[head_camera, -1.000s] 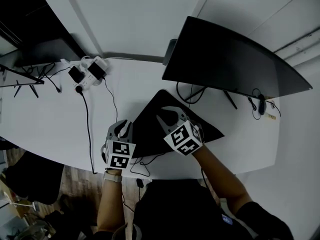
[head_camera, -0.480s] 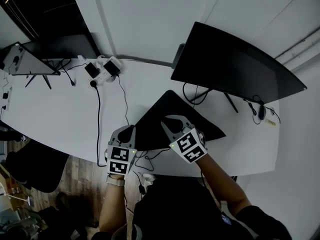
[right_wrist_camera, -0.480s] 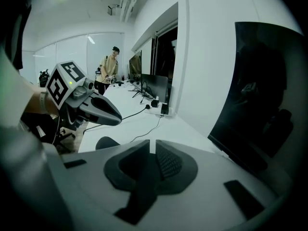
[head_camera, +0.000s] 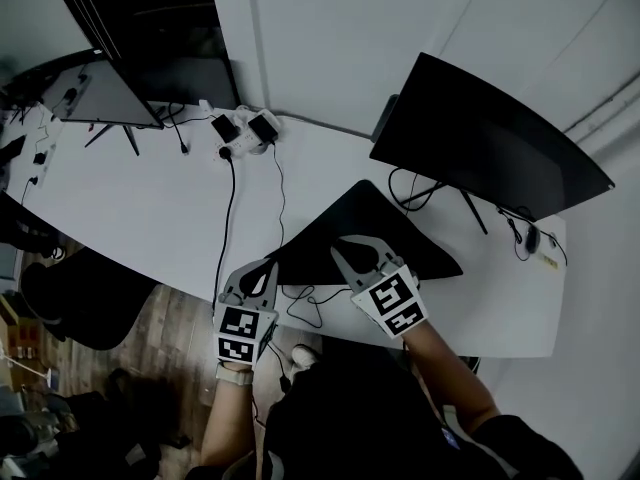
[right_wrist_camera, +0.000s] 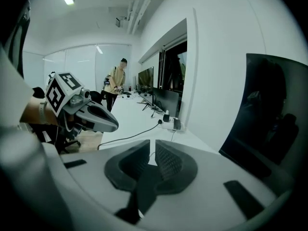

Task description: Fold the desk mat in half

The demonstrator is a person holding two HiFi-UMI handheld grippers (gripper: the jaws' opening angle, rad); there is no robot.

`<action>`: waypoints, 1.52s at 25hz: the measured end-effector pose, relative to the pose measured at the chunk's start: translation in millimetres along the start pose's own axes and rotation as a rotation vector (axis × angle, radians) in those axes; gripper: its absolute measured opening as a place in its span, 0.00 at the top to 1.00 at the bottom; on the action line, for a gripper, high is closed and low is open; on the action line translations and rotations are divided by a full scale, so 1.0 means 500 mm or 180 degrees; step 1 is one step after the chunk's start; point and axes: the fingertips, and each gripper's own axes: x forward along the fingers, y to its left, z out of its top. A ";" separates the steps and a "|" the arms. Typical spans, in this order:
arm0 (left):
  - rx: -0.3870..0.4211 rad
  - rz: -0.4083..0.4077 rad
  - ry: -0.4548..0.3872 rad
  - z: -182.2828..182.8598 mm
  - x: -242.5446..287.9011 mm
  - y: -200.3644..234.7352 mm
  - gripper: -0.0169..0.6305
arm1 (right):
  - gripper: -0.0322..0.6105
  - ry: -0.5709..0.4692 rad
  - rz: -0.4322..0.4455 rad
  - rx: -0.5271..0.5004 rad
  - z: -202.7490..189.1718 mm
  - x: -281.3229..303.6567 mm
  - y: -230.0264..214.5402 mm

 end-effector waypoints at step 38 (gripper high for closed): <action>-0.0214 0.1153 -0.0951 -0.068 -0.531 0.025 0.96 | 0.88 -0.0818 0.0790 -0.0511 0.142 -0.125 0.427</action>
